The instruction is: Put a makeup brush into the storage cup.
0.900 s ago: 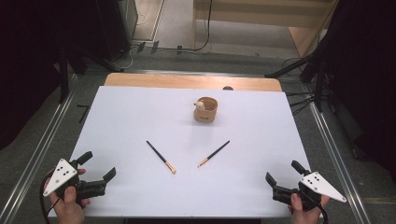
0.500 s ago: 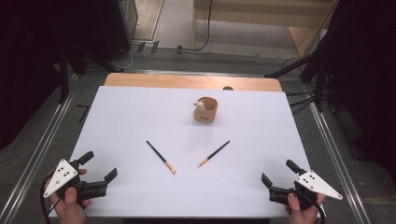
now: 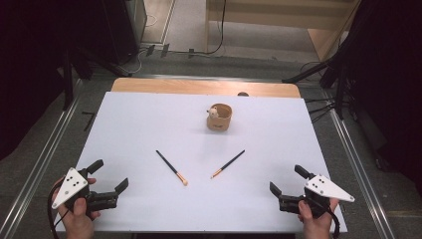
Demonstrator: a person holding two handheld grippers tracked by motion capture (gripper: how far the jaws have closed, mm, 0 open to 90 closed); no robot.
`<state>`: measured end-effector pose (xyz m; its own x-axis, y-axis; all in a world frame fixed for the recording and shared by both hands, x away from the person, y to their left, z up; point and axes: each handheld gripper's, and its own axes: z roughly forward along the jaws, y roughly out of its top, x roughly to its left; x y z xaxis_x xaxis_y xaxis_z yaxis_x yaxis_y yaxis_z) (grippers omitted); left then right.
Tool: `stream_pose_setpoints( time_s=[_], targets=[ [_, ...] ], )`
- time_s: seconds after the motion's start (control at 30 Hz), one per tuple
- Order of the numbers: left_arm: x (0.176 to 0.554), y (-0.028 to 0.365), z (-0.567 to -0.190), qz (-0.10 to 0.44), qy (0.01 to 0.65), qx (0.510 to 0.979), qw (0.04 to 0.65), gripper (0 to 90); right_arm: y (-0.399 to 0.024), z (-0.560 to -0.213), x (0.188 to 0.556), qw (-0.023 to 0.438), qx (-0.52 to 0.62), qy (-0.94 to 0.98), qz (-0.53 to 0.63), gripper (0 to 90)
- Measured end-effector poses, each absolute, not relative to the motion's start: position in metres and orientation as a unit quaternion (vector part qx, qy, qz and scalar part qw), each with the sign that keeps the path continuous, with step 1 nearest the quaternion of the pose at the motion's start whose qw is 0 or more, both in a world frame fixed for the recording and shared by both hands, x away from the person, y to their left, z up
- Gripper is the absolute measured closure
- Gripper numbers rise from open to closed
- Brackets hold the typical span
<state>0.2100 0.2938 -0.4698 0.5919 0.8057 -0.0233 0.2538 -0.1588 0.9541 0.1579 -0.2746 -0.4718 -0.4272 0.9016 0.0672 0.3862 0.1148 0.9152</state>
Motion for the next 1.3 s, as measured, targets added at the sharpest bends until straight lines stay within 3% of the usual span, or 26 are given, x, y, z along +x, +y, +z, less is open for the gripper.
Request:
stream_pose_setpoints(
  time_s=[1.3],
  targets=[
    [0.207, 0.303, -0.473, 0.258, 0.374, 0.714, 0.532, 0.0, -0.214, -0.421, 0.240, 0.222, 0.407, 0.758, 0.458, 4.9]
  ],
)
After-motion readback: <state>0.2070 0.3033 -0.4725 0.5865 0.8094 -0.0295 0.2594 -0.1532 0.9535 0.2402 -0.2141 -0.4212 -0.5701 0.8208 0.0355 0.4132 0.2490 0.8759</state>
